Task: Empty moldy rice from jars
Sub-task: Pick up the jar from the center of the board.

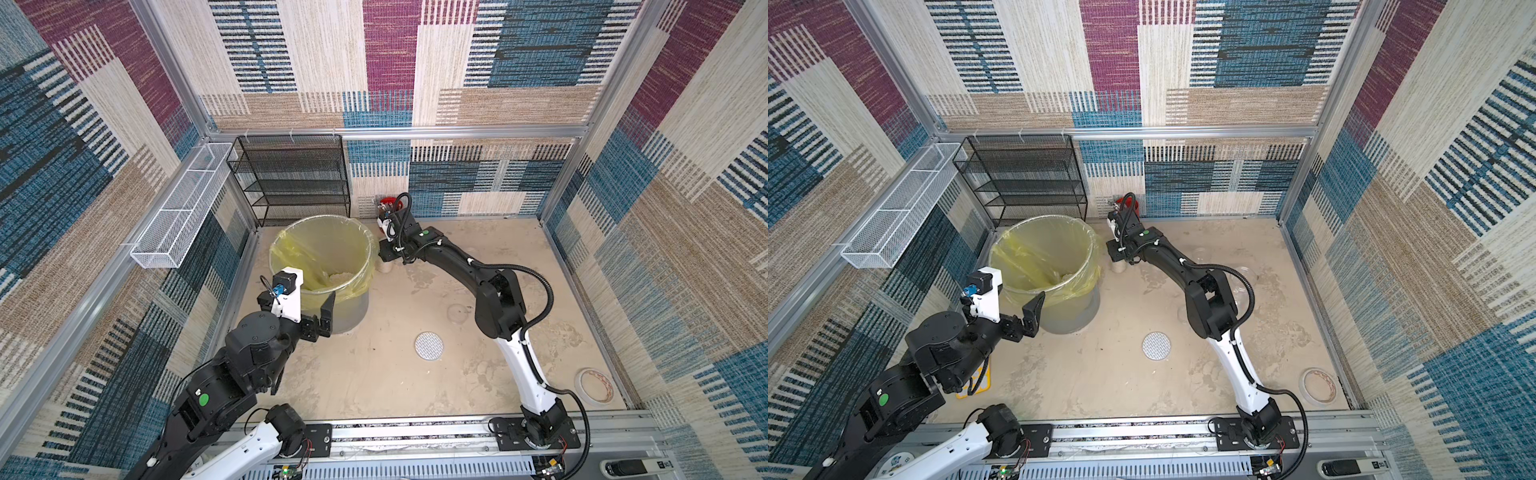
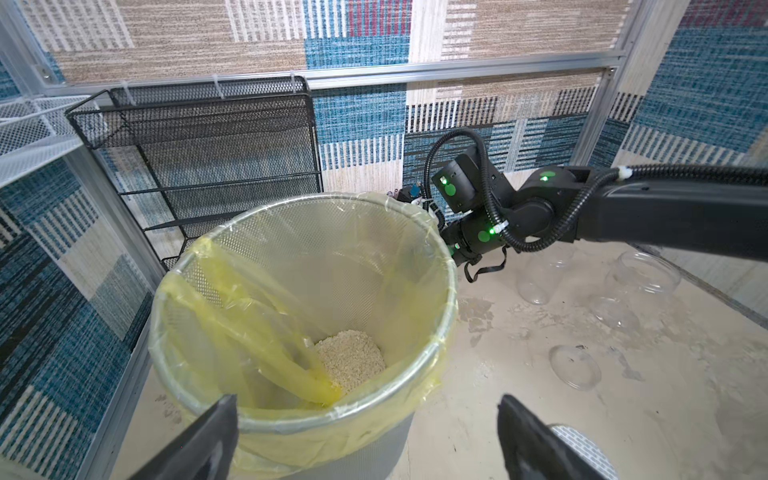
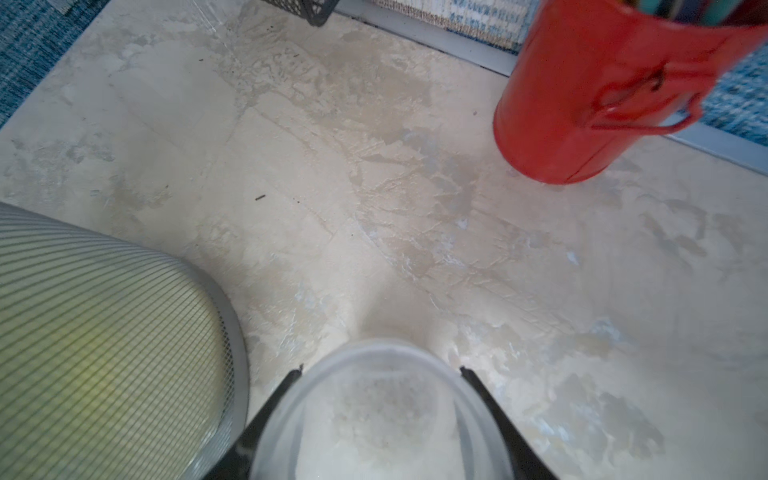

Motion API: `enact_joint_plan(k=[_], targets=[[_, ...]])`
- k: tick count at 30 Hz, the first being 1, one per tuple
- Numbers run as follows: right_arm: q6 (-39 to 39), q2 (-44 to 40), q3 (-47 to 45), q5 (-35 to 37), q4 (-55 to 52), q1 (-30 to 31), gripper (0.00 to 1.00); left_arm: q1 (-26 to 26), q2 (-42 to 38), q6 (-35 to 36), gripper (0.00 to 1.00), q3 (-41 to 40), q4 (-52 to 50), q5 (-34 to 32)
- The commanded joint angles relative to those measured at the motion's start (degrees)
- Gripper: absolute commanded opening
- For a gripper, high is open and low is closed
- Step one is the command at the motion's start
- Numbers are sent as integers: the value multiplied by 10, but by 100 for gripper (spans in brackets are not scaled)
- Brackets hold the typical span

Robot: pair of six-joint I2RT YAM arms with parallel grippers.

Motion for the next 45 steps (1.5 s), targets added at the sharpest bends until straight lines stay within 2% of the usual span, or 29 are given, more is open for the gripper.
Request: enact_joint_plan(k=[1, 4, 8, 13, 19, 25, 31, 39, 45], targets=[[-3, -81, -54, 6, 22, 1, 49, 0, 3, 48, 99, -15, 50, 97], [-9, -166, -141, 17, 34, 1, 49, 0, 24, 52, 99, -26, 83, 183], [-19, -277, -245, 33, 28, 1, 50, -1, 86, 54, 99, -23, 102, 237], [-15, -422, -368, 27, 6, 1, 51, -3, 151, 50, 99, -47, 183, 312], [16, -540, -427, -18, -30, 1, 51, -20, 216, 66, 98, -57, 239, 380], [49, -597, -451, -98, -47, 1, 51, -42, 257, 82, 96, -86, 330, 406], [63, -635, -460, -153, -58, 1, 51, -60, 314, 103, 92, -70, 360, 406], [64, -647, -473, -189, -71, 1, 49, -69, 353, 113, 87, -65, 428, 384], [63, -658, -470, -200, -74, 1, 50, -69, 395, 120, 79, -42, 431, 386]])
